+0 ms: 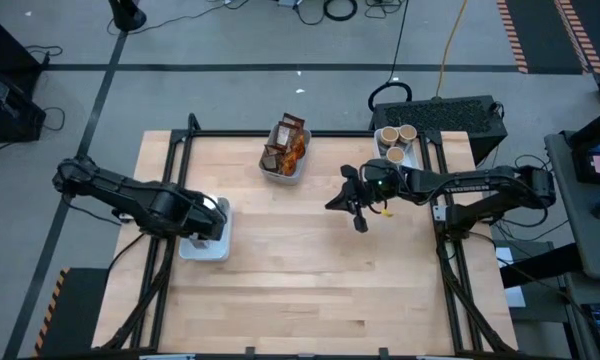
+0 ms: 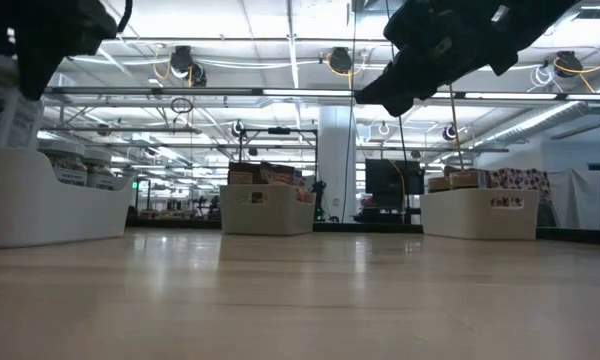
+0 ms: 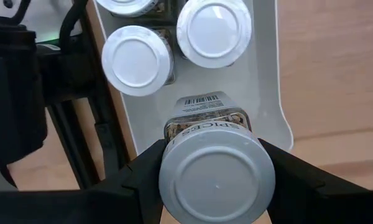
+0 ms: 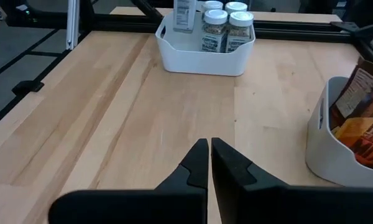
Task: Sort spices by type
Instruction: Put the white spice bottle into the bottom white bin
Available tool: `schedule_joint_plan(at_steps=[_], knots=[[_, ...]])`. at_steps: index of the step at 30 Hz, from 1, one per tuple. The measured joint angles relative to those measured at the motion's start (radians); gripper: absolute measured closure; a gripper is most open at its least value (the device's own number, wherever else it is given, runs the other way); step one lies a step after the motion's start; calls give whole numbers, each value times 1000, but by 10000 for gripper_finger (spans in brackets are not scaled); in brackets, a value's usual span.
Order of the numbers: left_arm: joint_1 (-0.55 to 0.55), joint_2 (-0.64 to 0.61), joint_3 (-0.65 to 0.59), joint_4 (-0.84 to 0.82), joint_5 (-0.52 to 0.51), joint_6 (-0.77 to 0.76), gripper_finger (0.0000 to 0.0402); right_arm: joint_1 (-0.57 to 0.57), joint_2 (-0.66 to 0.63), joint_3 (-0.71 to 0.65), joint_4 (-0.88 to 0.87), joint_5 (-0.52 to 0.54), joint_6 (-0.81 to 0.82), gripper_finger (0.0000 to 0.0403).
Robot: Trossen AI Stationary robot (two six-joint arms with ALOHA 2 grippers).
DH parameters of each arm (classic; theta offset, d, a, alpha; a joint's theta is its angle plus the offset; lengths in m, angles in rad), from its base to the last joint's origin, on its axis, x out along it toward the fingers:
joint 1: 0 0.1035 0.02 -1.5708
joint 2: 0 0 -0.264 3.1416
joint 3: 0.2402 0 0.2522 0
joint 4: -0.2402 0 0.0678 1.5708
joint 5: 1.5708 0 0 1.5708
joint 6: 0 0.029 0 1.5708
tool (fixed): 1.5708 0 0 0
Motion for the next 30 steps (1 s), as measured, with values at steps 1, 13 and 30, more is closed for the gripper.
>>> schedule_joint_plan(at_steps=[1, 13, 30], knots=[[0, 0, -12, 10, 0, 1, 193, -2, 0, 0, 0, 2, 0, 403], [10, 0, -174, 230, -54, 23, 193, -3, 0, 0, 0, 2, 4, 403], [10, 0, -264, 271, -100, 73, 193, -3, 0, 0, 0, 2, 30, 403]])
